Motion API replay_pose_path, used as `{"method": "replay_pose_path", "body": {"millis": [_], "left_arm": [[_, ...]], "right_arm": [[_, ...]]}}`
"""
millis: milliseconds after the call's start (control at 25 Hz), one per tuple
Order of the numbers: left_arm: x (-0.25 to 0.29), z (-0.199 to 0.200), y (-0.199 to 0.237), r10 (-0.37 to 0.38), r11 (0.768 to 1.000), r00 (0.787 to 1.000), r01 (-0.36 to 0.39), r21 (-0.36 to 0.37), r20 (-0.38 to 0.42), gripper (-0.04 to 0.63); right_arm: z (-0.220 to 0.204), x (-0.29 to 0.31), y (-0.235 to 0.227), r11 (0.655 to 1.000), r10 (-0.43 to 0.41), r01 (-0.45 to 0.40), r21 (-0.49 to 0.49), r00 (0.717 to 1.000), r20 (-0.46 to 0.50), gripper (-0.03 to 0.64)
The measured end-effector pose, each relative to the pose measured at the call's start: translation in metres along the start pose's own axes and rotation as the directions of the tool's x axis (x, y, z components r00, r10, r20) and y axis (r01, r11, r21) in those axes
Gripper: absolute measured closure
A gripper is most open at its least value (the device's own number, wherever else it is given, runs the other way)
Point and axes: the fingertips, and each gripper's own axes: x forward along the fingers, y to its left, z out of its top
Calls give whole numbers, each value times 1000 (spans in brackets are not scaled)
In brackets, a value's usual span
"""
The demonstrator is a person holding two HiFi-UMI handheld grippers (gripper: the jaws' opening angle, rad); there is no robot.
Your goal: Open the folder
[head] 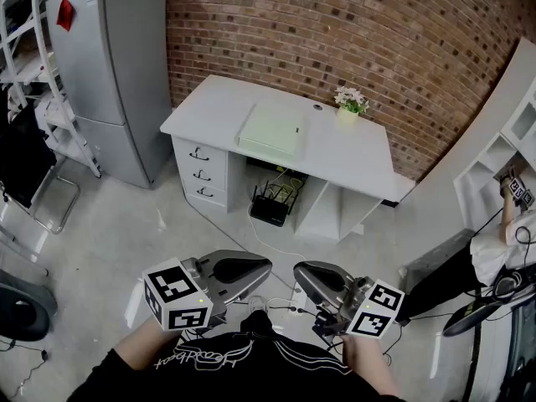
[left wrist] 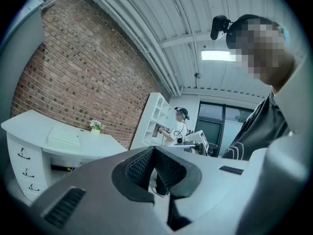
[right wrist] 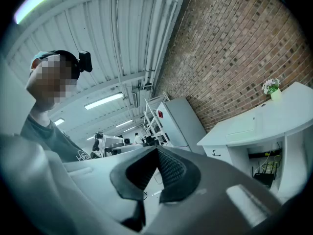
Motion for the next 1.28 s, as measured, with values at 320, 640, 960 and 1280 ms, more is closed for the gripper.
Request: {"method": "replay_pose_path", "body": {"millis": [320, 640, 960, 1280], "left_arm": [[23, 1, 20, 12, 1000, 999, -13, -9, -34, 594], [58, 11, 54, 18, 1000, 998, -19, -13, -64, 594], [98, 14, 112, 55, 997, 995, -60, -49, -82, 594], [147, 19, 166, 77, 996, 990, -82, -40, -119, 594]], "right_arm": [[11, 0, -26, 999, -6, 6, 33, 1000, 4, 614], [30, 1, -76, 996, -20, 19, 83, 1000, 17, 614], [46, 10, -139, 992, -3, 3, 130, 1000, 2, 614], [71, 20, -207, 987, 17, -15, 162, 1000, -11, 614]]}}
